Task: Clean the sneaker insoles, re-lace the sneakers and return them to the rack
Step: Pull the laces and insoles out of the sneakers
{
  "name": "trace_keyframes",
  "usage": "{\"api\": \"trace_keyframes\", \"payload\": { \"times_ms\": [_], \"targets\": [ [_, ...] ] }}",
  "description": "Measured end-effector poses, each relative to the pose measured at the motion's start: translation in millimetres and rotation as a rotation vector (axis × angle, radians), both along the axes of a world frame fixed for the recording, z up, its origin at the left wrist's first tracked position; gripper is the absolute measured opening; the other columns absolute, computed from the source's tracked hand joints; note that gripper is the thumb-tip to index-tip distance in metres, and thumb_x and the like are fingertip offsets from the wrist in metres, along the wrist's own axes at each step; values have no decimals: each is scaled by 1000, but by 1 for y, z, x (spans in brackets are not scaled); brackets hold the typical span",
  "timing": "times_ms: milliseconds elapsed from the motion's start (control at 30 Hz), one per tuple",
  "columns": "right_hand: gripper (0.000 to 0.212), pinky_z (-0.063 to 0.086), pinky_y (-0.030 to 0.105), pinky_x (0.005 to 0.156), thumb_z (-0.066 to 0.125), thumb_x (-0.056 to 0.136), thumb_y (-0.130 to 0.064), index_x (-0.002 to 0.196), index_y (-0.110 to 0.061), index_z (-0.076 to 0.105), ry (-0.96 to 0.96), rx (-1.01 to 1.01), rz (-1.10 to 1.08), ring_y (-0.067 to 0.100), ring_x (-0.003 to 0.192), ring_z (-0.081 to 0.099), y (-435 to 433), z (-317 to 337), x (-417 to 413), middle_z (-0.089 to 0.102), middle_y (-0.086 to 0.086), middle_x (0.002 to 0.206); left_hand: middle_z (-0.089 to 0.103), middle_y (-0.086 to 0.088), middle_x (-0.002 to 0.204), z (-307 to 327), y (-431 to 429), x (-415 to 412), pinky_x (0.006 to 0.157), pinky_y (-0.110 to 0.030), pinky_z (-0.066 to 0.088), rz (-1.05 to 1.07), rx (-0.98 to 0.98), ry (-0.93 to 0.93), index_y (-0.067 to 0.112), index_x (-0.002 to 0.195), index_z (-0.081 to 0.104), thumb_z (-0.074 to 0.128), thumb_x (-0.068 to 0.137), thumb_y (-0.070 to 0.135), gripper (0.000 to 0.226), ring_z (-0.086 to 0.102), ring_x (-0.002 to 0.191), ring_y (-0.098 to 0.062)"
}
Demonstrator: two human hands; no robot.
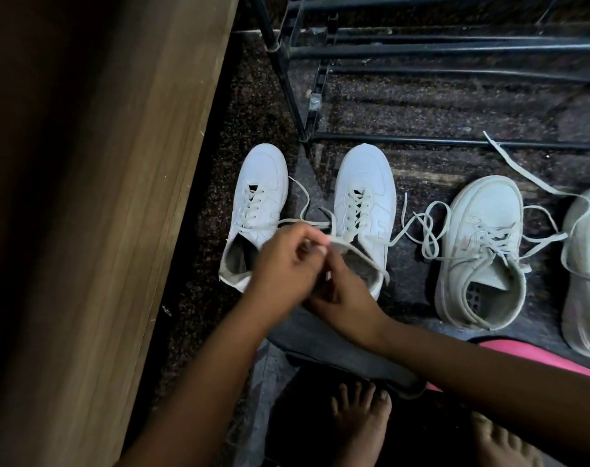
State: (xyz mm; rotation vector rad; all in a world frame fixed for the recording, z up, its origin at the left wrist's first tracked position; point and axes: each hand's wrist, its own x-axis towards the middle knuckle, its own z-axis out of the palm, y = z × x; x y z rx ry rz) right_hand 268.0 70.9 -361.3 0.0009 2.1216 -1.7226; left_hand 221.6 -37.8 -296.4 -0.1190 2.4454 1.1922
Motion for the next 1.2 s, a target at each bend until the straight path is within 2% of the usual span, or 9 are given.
{"api": "trace_keyframes", "payload": {
  "times_ms": [100, 167, 300, 467, 533, 733, 900, 1033, 1200],
  "targets": [
    [8, 46, 12, 69, 46, 93, -7, 97, -11, 52, 127, -108, -149, -7, 70, 55, 3, 8, -9, 56, -4, 79, 63, 1, 104, 18, 19, 16, 87, -33, 46, -307, -166, 178, 20, 109, 60, 48, 84, 22, 28, 58, 97, -16],
    [17, 48, 16, 67, 45, 95, -4, 109, -3, 54, 90, -181, -228, 1, 71, 58, 6, 10, -15, 59, 1, 80, 67, -1, 99, 31, 23, 12, 81, -37, 48, -363, -270, 248, 25, 122, 54, 47, 87, 19, 35, 61, 90, -21],
    [61, 48, 17, 76, 58, 78, 0, 131, -27, 44, 23, -414, -306, 3, 92, 58, 7, 20, -33, 53, -3, 127, 71, -8, 83, 31, 0, -10, 64, -33, 50, -187, -570, 527, 33, 122, 56, 50, 87, 20, 38, 66, 69, -30],
    [75, 45, 16, 91, 55, 76, -2, 140, -33, 31, 159, -382, -235, 7, 129, 40, 15, 40, -58, 21, -10, 154, 72, -9, 86, 1, -45, -41, 74, -37, 58, 451, 214, -51, 23, 106, 60, 50, 90, 1, 29, 70, 64, -21],
    [71, 42, 18, 98, 54, 78, -2, 141, -27, 33, 180, -329, -163, 8, 134, 36, 15, 39, -60, 19, -12, 154, 71, -8, 86, -16, -63, -50, 67, -30, 58, 520, 243, -130, 20, 106, 60, 55, 89, -1, 27, 70, 59, -16],
    [52, 44, 12, 83, 49, 80, -5, 119, -40, 48, 26, -310, -153, 7, 120, 49, 10, 12, -32, 43, -13, 140, 60, -5, 103, -55, -96, -64, 80, -39, 49, -162, -695, 218, 23, 104, 69, 76, 71, 18, 34, 58, 96, -28],
    [55, 45, 13, 79, 53, 84, 6, 114, -40, 50, -25, -269, -94, -3, 107, 54, 5, -4, -4, 54, -8, 125, 62, -4, 102, -57, -96, -70, 74, -36, 49, -225, -785, 186, 20, 96, 68, 70, 81, 21, 15, 61, 88, -30],
    [46, 48, 16, 78, 54, 85, 2, 111, -36, 52, -42, -178, 3, -1, 101, 55, -2, -7, 5, 56, -6, 119, 67, 0, 84, -64, -113, -69, 71, -30, 50, -38, -552, 227, 18, 79, 65, 69, 81, 17, 4, 62, 71, -20],
    [54, 40, 30, 102, 46, 75, -16, 129, -11, 54, 140, 99, 332, 19, 125, 46, -19, -5, -5, 48, 3, 137, 57, 6, 75, -56, -107, -58, 65, -23, 42, 777, 252, -109, 19, 70, 54, 50, 90, 13, 21, 47, 65, -8]
  ]
}}
